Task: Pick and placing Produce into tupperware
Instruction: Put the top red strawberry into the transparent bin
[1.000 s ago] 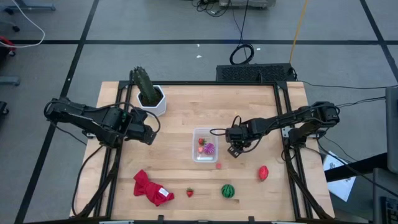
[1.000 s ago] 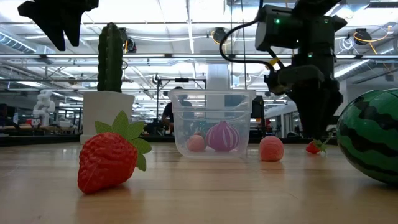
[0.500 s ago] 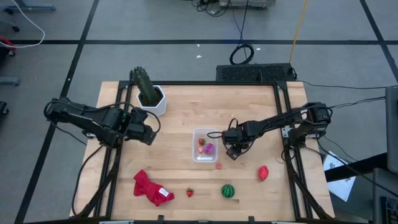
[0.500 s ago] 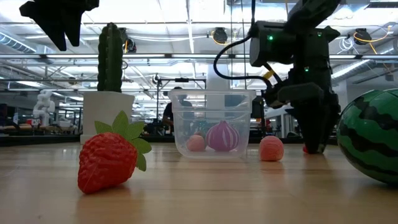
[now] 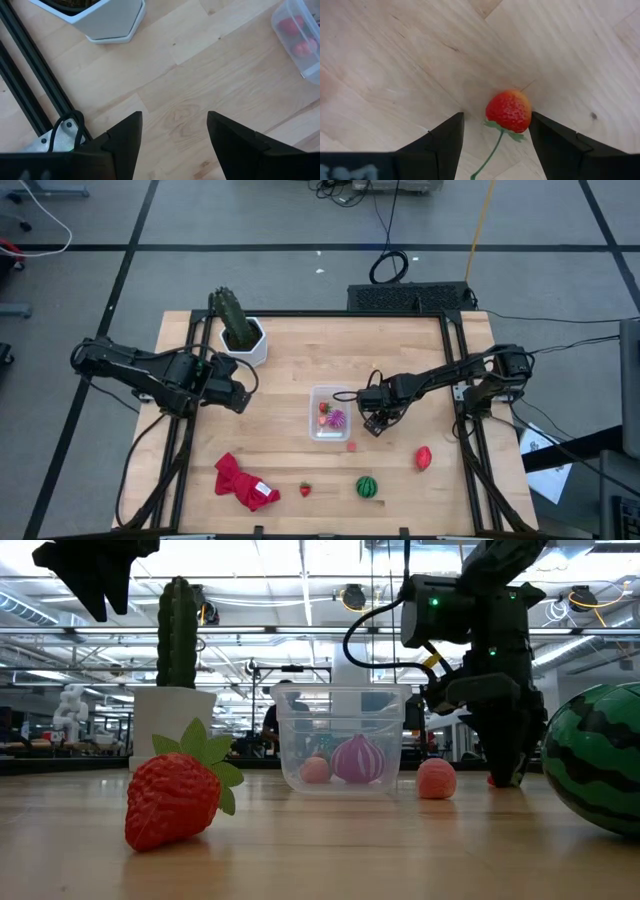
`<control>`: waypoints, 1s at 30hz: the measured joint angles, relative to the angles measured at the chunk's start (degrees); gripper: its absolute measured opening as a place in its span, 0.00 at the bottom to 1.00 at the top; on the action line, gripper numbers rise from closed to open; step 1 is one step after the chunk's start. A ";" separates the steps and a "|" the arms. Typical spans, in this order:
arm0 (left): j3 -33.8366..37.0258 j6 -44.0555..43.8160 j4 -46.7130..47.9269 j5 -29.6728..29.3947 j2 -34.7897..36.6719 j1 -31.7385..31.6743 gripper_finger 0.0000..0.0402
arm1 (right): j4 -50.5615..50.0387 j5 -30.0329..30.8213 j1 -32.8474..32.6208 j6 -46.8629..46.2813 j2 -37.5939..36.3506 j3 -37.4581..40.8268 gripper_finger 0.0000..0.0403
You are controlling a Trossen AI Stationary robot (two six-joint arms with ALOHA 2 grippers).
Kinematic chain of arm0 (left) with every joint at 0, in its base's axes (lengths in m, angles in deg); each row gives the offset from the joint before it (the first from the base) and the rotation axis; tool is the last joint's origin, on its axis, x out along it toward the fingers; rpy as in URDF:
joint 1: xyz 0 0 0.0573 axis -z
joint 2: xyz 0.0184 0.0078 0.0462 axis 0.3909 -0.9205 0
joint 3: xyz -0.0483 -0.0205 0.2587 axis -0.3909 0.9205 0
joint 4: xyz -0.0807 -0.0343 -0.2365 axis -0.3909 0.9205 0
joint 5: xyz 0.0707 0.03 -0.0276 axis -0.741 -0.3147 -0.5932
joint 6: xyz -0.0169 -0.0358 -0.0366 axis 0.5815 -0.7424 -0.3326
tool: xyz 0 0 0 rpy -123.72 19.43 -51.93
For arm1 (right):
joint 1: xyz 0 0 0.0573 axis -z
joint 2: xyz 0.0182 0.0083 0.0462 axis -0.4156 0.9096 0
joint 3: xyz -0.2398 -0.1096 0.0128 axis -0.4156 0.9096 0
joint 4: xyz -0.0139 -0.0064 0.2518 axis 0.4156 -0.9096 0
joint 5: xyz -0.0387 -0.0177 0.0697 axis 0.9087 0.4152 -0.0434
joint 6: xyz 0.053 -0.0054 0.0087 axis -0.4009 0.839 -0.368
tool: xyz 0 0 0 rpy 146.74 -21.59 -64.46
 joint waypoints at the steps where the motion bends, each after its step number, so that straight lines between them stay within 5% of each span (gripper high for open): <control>1: 0.00 0.00 0.00 0.00 0.00 0.00 0.57 | 0.00 -0.03 0.00 -0.01 0.01 -0.01 0.53; 30: 0.01 0.37 0.00 -0.02 0.00 0.00 0.57 | 0.38 -0.19 -0.04 1.91 -1.19 -1.84 0.28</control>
